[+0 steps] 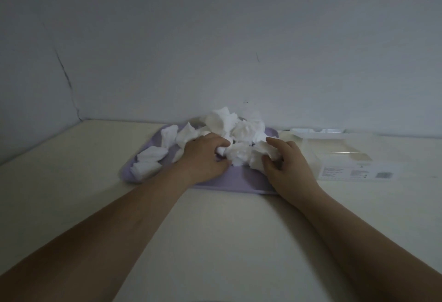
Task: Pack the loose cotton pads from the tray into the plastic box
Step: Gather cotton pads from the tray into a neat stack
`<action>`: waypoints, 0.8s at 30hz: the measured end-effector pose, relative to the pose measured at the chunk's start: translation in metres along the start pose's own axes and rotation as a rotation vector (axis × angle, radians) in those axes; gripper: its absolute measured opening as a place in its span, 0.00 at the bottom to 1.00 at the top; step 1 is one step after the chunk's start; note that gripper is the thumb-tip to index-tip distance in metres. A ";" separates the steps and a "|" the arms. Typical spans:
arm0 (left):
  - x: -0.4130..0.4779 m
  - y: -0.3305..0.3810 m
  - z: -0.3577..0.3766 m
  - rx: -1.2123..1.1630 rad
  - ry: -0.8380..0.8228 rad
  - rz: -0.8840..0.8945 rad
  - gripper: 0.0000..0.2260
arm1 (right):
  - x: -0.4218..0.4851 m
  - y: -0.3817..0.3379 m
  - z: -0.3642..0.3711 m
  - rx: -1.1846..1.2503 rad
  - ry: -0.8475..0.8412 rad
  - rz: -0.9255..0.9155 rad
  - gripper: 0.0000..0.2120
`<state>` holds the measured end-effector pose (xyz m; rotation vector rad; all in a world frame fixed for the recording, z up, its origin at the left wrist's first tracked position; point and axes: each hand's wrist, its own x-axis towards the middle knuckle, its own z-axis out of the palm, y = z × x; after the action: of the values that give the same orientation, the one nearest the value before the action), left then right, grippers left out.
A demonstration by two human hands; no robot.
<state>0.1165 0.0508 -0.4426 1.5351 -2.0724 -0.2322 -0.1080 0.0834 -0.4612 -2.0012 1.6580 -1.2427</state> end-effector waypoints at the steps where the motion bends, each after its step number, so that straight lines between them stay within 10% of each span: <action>1: 0.001 0.000 0.001 -0.017 0.026 -0.007 0.14 | 0.000 0.000 0.000 -0.001 0.000 0.001 0.22; 8: 0.006 0.013 -0.015 -0.319 0.391 -0.080 0.07 | 0.000 -0.002 -0.002 0.079 -0.015 0.084 0.28; 15: -0.006 0.031 0.003 -0.958 -0.045 -0.142 0.30 | 0.001 -0.004 -0.009 0.259 0.024 0.174 0.28; 24: -0.010 0.023 0.012 -1.123 -0.238 -0.112 0.15 | 0.002 -0.001 -0.008 0.517 0.013 0.273 0.23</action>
<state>0.0934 0.0652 -0.4459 0.9051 -1.4908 -1.3899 -0.1132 0.0846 -0.4542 -1.4137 1.3728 -1.4016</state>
